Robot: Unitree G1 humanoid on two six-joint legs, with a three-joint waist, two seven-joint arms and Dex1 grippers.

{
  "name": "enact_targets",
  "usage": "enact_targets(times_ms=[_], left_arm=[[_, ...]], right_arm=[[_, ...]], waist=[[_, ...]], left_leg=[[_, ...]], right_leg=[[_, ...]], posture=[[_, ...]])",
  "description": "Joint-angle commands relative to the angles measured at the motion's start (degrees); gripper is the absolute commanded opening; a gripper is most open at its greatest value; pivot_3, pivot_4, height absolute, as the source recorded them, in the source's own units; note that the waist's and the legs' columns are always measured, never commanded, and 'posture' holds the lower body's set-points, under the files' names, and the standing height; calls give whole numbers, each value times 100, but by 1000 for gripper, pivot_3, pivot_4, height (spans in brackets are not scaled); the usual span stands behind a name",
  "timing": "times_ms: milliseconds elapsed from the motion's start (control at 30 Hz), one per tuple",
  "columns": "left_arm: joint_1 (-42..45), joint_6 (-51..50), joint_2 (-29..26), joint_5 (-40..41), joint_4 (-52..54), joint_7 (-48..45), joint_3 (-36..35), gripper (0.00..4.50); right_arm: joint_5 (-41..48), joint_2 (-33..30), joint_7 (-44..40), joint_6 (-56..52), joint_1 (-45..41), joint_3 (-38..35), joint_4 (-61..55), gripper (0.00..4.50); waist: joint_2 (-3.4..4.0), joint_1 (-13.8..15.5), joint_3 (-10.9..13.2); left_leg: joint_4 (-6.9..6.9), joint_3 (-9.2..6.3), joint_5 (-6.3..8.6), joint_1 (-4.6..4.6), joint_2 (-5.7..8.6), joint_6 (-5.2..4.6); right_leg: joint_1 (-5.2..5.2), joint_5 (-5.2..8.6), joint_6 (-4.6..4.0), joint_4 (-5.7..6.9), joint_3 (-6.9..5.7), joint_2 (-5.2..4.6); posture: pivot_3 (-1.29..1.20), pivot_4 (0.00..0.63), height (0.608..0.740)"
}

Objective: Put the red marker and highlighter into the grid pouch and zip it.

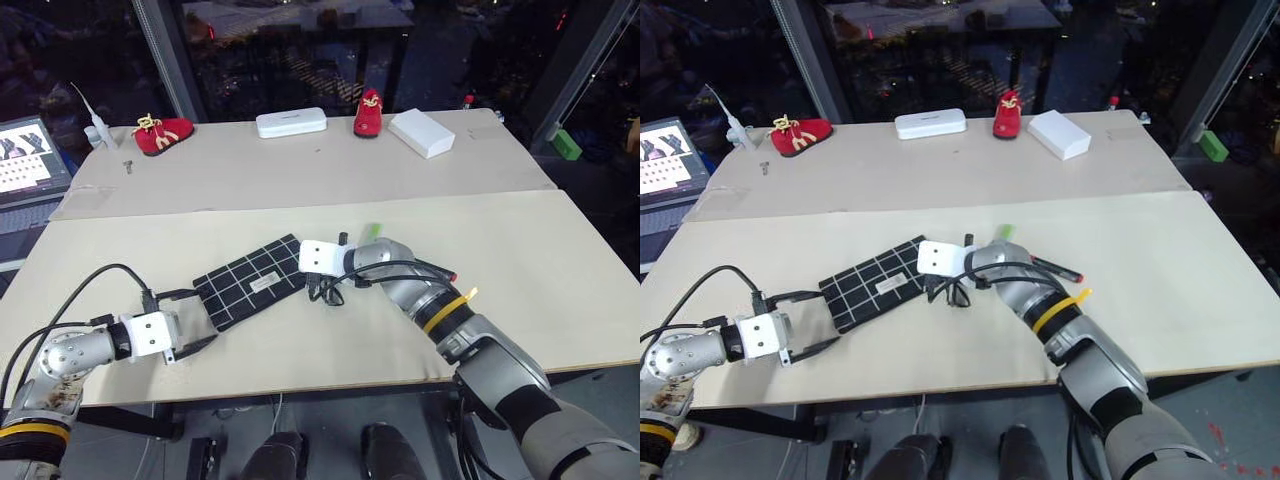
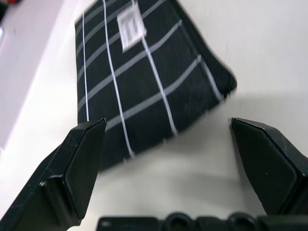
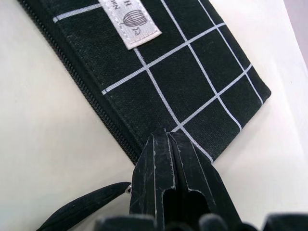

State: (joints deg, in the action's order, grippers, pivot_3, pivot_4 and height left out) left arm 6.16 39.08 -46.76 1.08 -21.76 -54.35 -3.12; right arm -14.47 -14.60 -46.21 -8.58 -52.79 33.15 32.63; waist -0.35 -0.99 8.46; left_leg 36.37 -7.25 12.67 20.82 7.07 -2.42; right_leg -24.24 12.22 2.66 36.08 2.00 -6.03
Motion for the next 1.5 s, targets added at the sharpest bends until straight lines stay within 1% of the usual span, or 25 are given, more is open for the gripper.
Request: enact_targets(times_ms=[33,267,433,500,533,567,633,667,700,733,833,867,1033,1100,1133,1200,1267,1333,1400,1500], left_arm=[[263,447,164,-323,-204,234,282,4500],[903,992,348,-774,-792,634,628,4500],[1106,927,414,-679,-763,567,869,4500],[1108,960,394,-682,-742,567,919,3973],[1109,937,400,-643,-731,561,934,3779],[1108,936,398,-610,-714,565,949,3290],[1119,910,393,-563,-705,570,973,2500],[1122,905,384,-550,-704,577,979,2178],[1128,894,369,-538,-715,575,986,1659],[1135,918,348,-529,-767,568,994,1384],[1129,1000,313,-475,-913,552,987,127],[1119,1000,315,-423,-948,532,981,22],[1116,801,472,-36,-945,443,949,22],[1093,590,566,152,-824,410,921,0],[1056,424,624,287,-716,377,905,0],[965,127,723,541,-494,332,859,0],[865,-230,840,822,-238,361,757,0],[756,-647,972,1130,84,431,623,0],[668,-1039,1078,1376,417,485,511,0],[568,-1579,1189,1651,854,527,376,0]], right_arm=[[-78,20,-38,0,-101,-162,193,39],[-73,26,-143,-30,-19,-254,116,39],[-87,-1,-169,-30,5,-328,138,39],[-65,-3,-168,-56,-13,-378,152,0],[-58,-7,-165,-49,-30,-399,183,0],[-57,-18,-167,-38,-38,-416,202,0],[-40,-26,-180,-29,-47,-456,234,0],[-29,-32,-197,-33,-45,-475,231,0],[-29,-38,-212,-32,-45,-488,233,0],[-36,-45,-222,-20,-46,-496,237,0],[-44,-53,-262,-6,-29,-528,221,0],[-47,-62,-281,-2,-16,-535,205,0],[82,-92,-460,51,60,-620,79,0],[383,-29,-624,-161,81,-852,-55,608],[656,27,-765,-348,66,-1052,-184,831],[1029,121,-823,-617,-37,-1416,-294,1450],[1344,133,-890,-864,-197,-1758,-336,2254],[1860,61,-1026,-1378,-511,-2278,-336,2876],[2296,-100,-1265,-1841,-767,-2647,-387,3606],[2602,-405,-1564,-2189,-938,-2862,-505,3606]], waist=[[0,7,0],[-1,19,0],[-1,16,-1],[-1,10,-1],[-1,6,-1],[-1,5,-1],[-1,5,-1],[-1,4,-1],[-1,3,0],[-1,2,-1],[-1,-5,-1],[-1,-8,-1],[-1,-23,0],[-1,-13,0],[-1,-9,0],[-2,-19,0],[-2,-31,0],[-2,-53,1],[-2,-81,1],[-2,-110,1]], left_leg=[[0,0,0,0,0,0],[-1,0,0,5,1,-1],[-1,0,0,7,1,-1],[-1,0,0,18,1,-1],[-1,0,0,20,1,-1],[-1,0,0,24,1,-1],[-1,0,0,29,1,-1],[-1,0,0,30,1,-1],[-1,0,0,30,1,-1],[-1,0,0,30,1,-1],[-1,0,0,31,1,-1],[-1,0,0,31,0,-1],[-2,0,0,32,0,-1],[-1,0,0,33,0,-1],[-1,0,0,33,0,-1],[-1,0,0,37,0,-1],[-1,0,1,42,0,-2],[-1,0,1,49,-2,-2],[2,0,1,69,-2,-2],[8,-1,0,107,-3,-1]], right_leg=[[-1,0,0,1,0,0],[-2,0,0,3,1,-1],[-1,0,0,4,1,-1],[-3,0,0,5,1,-1],[-5,0,0,6,2,-1],[-9,0,0,6,2,-1],[-13,0,0,6,2,0],[-14,0,0,6,2,0],[-14,0,0,6,1,0],[-14,0,0,5,1,0],[-15,0,0,5,2,0],[-16,0,0,5,1,1],[-18,0,0,5,2,1],[-17,0,0,5,1,1],[-17,0,0,4,1,1],[-17,0,0,2,2,0],[-24,-1,0,4,4,0],[-33,-1,0,5,5,2],[-53,-1,-1,10,7,1],[-85,-3,-2,13,6,1]], posture=[[0,150,740],[0,150,740],[0,150,740],[0,150,740],[0,150,740],[0,150,740],[0,150,740],[0,150,740],[0,150,740],[0,150,740],[0,150,740],[0,150,740],[0,150,740],[0,150,740],[0,150,740],[0,150,740],[0,150,740],[0,150,740],[0,150,740],[0,150,740]])
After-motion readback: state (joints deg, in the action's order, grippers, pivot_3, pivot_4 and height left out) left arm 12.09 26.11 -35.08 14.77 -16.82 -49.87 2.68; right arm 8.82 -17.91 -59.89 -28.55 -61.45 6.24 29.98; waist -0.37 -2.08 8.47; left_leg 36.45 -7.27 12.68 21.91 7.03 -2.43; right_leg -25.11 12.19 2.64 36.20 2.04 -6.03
